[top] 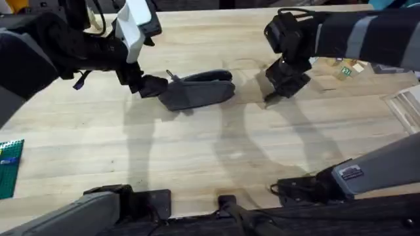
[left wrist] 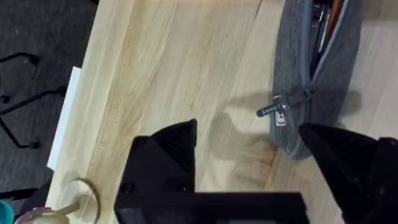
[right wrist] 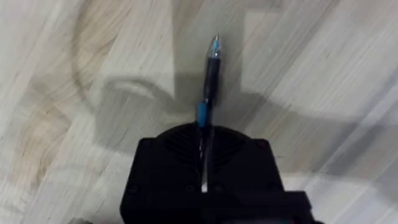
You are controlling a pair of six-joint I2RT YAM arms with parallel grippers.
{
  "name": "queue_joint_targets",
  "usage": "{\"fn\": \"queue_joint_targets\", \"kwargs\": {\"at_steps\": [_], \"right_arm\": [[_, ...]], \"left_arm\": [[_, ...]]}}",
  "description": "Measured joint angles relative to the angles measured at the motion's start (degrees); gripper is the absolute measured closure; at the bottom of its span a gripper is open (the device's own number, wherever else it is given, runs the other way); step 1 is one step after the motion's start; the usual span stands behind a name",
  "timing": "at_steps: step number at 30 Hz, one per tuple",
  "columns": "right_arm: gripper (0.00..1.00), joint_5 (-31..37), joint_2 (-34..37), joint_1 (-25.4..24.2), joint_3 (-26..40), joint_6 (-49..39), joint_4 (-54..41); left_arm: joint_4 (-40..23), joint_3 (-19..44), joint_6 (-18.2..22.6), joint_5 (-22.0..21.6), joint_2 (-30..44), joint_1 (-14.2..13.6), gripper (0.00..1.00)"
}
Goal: Unzip the bag, pick up the pens from the table one at a time and place them inside, then zip the bag closed.
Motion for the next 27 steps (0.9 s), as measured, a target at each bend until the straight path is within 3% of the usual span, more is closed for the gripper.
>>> {"fn": "queue_joint_targets", "kwargs": {"at_steps": [7, 21, 27], "right_arm": [[0.969, -0.2, -1.8, -0.1, 0.0, -4.2, 0.9], [0.97, 0.5, -18.9, -0.1, 6.6, -30.2, 5.6], [0.969, -5.1, -23.9, 0.0, 6.6, -41.9, 8.9]], "left_arm": [[0.0, 0.0, 0.0, 0.0, 0.0, 0.0, 0.008], [0.0, 0.0, 0.0, 0.0, 0.0, 0.0, 0.008], [0.0, 0.0, 0.0, 0.0, 0.0, 0.0, 0.008]]}}
